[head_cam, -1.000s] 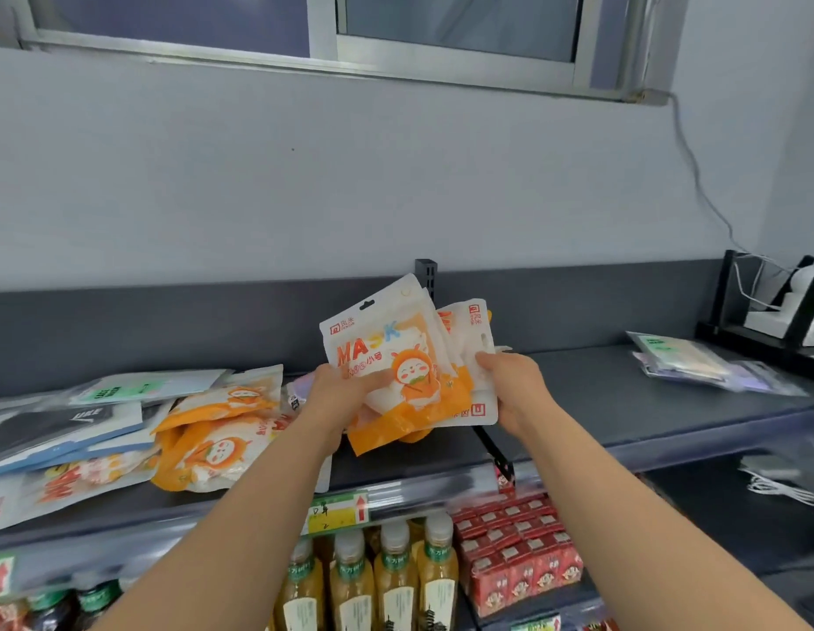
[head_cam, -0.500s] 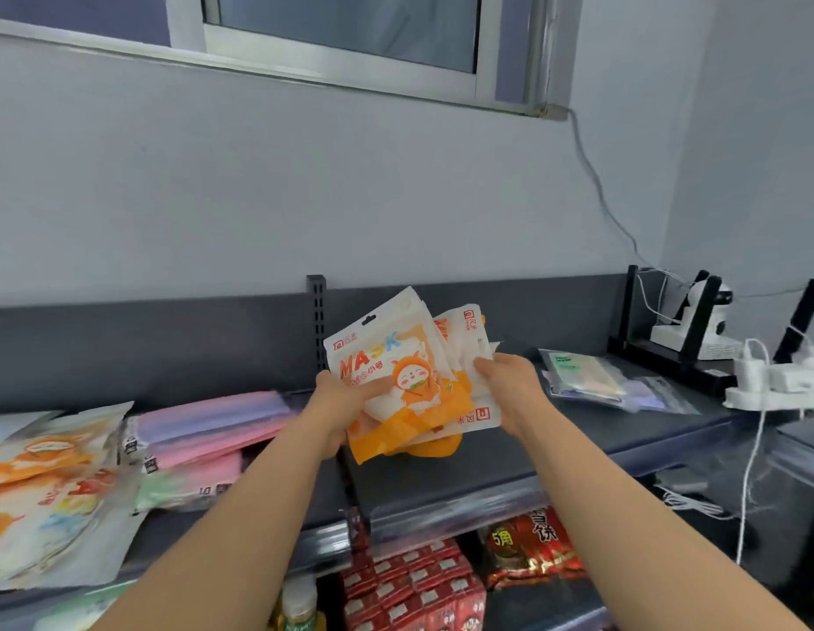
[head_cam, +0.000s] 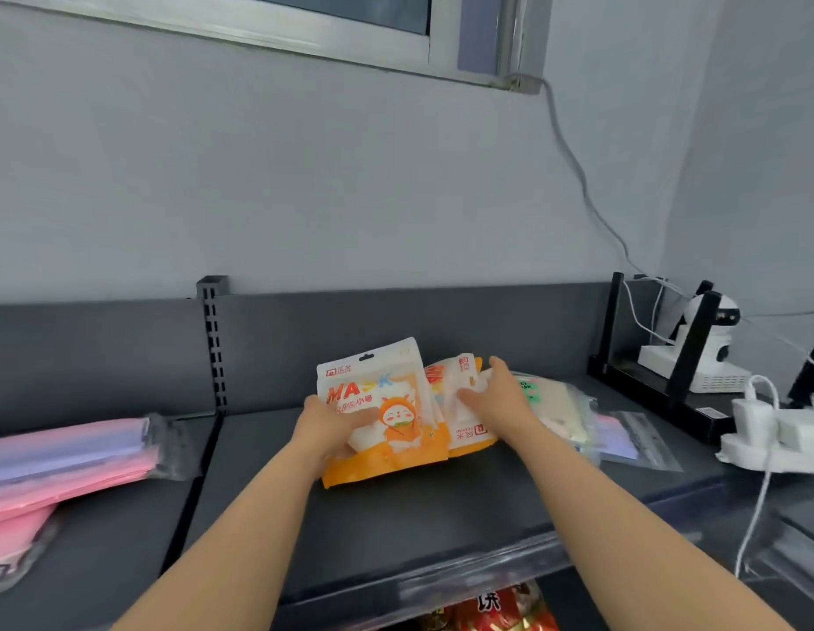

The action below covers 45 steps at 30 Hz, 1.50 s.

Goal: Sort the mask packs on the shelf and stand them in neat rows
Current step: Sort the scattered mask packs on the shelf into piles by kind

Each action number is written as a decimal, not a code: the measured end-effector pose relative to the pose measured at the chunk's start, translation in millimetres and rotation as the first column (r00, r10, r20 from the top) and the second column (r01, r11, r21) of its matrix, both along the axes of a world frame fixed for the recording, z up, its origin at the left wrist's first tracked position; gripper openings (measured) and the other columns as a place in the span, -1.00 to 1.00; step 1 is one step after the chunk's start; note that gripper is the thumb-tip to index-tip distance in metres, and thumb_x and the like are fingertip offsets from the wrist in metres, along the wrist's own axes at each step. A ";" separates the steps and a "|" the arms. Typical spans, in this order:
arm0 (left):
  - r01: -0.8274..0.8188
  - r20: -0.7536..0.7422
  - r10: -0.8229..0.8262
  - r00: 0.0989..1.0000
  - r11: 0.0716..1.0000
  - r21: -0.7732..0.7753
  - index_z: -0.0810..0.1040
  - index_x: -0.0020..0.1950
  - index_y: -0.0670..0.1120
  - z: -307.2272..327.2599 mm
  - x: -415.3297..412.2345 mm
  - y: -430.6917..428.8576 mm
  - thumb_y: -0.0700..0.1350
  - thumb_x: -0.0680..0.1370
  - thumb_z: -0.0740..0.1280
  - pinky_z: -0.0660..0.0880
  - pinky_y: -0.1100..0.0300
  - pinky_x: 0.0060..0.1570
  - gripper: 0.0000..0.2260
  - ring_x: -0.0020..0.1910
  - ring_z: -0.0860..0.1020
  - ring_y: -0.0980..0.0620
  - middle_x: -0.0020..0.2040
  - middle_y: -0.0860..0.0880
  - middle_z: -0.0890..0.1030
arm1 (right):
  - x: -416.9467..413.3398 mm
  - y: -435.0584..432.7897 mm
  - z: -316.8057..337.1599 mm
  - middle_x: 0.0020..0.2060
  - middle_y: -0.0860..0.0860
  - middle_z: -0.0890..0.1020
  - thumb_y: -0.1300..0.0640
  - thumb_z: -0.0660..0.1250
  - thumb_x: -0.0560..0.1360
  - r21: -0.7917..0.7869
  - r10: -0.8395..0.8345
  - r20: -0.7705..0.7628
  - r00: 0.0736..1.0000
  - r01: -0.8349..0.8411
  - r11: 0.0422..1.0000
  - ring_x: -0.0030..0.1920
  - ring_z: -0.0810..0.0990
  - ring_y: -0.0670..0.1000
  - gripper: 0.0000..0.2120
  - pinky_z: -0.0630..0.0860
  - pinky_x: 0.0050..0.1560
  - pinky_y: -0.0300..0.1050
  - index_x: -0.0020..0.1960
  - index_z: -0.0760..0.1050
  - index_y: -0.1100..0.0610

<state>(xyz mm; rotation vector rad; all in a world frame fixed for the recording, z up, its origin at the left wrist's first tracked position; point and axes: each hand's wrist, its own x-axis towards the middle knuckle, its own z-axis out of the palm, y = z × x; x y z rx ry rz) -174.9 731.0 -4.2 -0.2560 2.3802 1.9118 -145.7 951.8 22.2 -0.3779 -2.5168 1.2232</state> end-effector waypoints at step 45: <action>0.080 -0.037 -0.086 0.996 0.987 -0.137 0.25 0.51 -0.06 -2.6 -11.4 68.5 0.10 0.39 0.52 0.54 0.04 0.14 -0.21 0.27 0.49 -0.10 0.41 -0.07 0.40 | -13.8 46.3 -4.3 0.33 0.19 0.40 0.12 -0.04 0.65 0.292 0.099 0.165 0.981 -0.144 0.946 0.35 0.31 0.18 -0.64 0.24 0.34 0.05 0.23 0.48 0.18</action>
